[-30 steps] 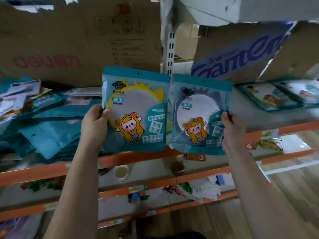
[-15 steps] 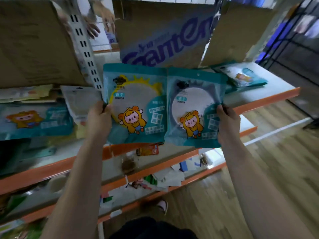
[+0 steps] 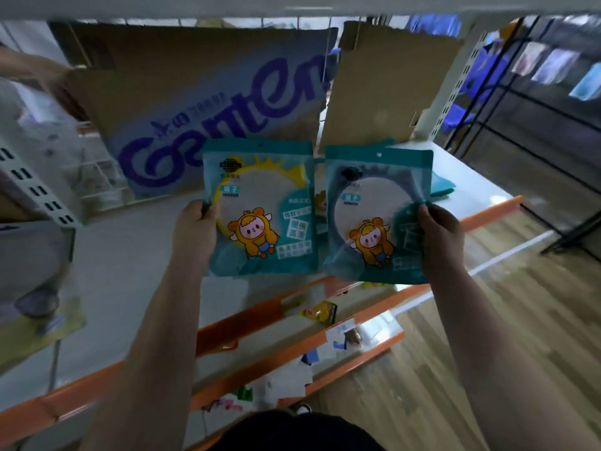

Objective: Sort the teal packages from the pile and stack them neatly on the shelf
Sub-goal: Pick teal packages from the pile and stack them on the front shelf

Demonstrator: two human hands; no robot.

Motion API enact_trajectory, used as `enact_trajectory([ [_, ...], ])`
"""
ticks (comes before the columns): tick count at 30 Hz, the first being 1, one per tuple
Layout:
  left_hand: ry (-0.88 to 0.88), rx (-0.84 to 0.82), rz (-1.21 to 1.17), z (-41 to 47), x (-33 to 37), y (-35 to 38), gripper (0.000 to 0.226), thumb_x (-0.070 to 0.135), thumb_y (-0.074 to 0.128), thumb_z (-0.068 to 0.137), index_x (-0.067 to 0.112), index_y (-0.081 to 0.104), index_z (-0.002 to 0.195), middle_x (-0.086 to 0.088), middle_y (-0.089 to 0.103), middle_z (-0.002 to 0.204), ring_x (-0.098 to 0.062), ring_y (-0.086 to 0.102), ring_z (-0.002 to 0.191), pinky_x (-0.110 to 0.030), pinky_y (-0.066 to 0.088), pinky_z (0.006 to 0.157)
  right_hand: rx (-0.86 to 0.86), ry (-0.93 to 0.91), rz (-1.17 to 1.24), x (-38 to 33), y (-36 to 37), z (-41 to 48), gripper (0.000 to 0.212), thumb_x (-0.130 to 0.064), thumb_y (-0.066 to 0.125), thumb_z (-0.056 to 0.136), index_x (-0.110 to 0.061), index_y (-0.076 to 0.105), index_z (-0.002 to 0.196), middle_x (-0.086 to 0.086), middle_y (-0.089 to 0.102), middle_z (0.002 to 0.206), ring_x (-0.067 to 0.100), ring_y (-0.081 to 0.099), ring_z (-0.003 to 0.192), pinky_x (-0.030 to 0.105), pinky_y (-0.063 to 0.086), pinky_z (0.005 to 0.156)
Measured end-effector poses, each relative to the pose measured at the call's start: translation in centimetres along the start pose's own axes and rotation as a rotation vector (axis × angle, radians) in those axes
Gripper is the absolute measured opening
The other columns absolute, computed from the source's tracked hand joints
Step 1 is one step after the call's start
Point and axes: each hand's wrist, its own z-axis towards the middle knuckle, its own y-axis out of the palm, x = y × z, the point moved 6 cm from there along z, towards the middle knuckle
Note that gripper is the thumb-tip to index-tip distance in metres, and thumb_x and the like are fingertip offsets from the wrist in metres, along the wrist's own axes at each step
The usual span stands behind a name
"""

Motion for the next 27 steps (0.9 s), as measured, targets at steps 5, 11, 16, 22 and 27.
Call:
enact_trajectory([
  [5,-0.045,0.012,0.003,0.7,0.9,3.6,0.021,0.019,0.047,0.099,0.015,0.052,0.078,-0.001,0.053,0.075,-0.014,0.048,0.069,-0.028,0.036,0.059,-0.022,0.012,-0.02,-0.2,-1.4,5.1,0.015,-0.025,0.057,0.097,-0.017,0.066,0.105,-0.001,0.068,0.092,0.013,0.066,0.08,0.031,0.057,0.076],
  [11,-0.08,0.015,0.042,0.6,2.1,7.0,0.03,0.02,0.046,0.1,0.012,0.047,0.071,-0.009,0.049,0.072,-0.022,0.046,0.071,-0.035,0.034,0.067,-0.043,-0.012,-0.073,-0.2,-2.7,12.7,0.021,-0.022,0.059,0.095,-0.01,0.068,0.11,0.004,0.069,0.095,0.012,0.065,0.077,0.025,0.056,0.068],
  [16,-0.171,0.118,-0.074,-0.7,2.7,9.7,0.022,0.019,0.048,0.1,0.001,0.06,0.099,-0.015,0.058,0.09,-0.022,0.053,0.084,-0.036,0.041,0.073,-0.107,-0.051,-0.205,-0.3,-3.0,19.1,0.028,-0.027,0.059,0.096,-0.013,0.067,0.119,0.001,0.07,0.101,0.008,0.066,0.08,0.012,0.048,0.056],
  [22,-0.214,0.214,-0.041,-3.1,2.7,12.6,0.018,0.019,0.048,0.1,0.005,0.057,0.091,-0.017,0.056,0.092,-0.023,0.05,0.085,-0.037,0.037,0.073,-0.232,-0.098,-0.292,-1.1,-2.1,24.3,0.029,-0.027,0.063,0.093,-0.008,0.069,0.114,0.009,0.071,0.102,0.014,0.067,0.081,0.02,0.05,0.066],
  [27,-0.223,0.302,-0.023,-4.6,3.0,13.6,0.017,0.018,0.048,0.1,0.006,0.059,0.095,-0.009,0.057,0.081,-0.022,0.051,0.081,-0.034,0.038,0.07,-0.35,-0.124,-0.334,-2.0,-0.4,26.7,0.033,-0.028,0.063,0.093,-0.005,0.068,0.116,0.011,0.071,0.105,0.021,0.069,0.09,0.032,0.057,0.079],
])
